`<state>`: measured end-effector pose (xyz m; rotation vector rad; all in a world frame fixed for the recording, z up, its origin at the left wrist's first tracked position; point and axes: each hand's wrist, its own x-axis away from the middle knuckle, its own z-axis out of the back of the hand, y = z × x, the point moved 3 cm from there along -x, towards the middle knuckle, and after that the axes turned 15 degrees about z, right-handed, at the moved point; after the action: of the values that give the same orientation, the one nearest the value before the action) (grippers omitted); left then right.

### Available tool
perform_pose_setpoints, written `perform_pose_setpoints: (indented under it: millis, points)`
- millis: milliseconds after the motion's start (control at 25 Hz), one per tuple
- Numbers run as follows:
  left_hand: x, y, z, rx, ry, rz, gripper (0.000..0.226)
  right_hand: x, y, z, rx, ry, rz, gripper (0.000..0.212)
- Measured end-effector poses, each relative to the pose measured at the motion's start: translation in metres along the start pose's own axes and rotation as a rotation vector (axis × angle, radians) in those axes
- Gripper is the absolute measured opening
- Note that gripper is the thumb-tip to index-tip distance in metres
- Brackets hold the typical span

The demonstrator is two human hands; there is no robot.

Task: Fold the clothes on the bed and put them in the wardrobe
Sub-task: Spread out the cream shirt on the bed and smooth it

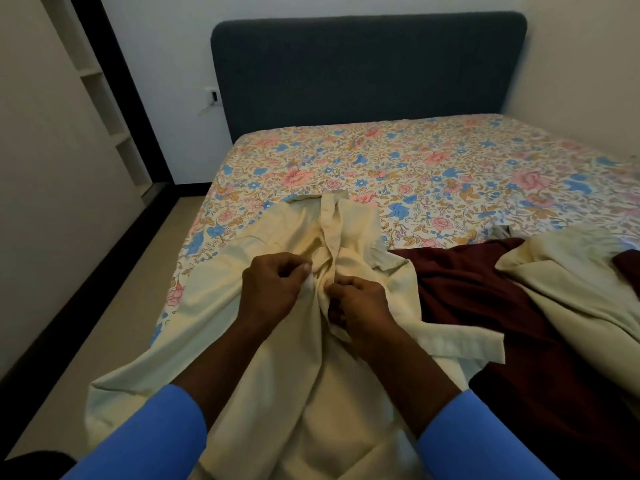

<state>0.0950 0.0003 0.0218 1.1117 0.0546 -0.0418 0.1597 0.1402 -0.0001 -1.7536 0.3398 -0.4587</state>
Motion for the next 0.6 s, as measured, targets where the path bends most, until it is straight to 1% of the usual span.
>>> perform_pose_setpoints:
  millis: [120, 200, 280, 360, 440, 520, 600]
  points:
    - [0.007, -0.005, 0.014, 0.041, 0.048, -0.001, 0.022, 0.000, 0.003, -0.015, -0.066, -0.055, -0.059, 0.009]
    - [0.010, -0.007, 0.023, 0.023, 0.063, -0.042, 0.017, 0.000, 0.007, -0.024, -0.094, -0.084, -0.057, 0.005]
    - [0.013, -0.012, 0.024, 0.030, 0.022, -0.059, 0.013, -0.003, 0.014, -0.030, -0.077, -0.104, -0.040, 0.002]
    - [0.014, -0.023, 0.020, 0.049, -0.046, -0.055, 0.014, -0.009, 0.026, -0.033, 0.009, -0.131, -0.013, 0.007]
    - [0.012, -0.026, 0.016, -0.007, -0.081, -0.096, 0.013, -0.014, 0.034, -0.032, 0.050, -0.133, 0.011, 0.010]
    - [0.008, -0.028, 0.019, -0.068, -0.032, -0.101, 0.009, -0.017, 0.038, -0.031, 0.024, -0.127, 0.012, 0.010]
    - [0.004, -0.028, 0.022, -0.065, -0.018, -0.084, 0.008, -0.016, 0.034, -0.028, -0.041, -0.134, 0.028, 0.004]
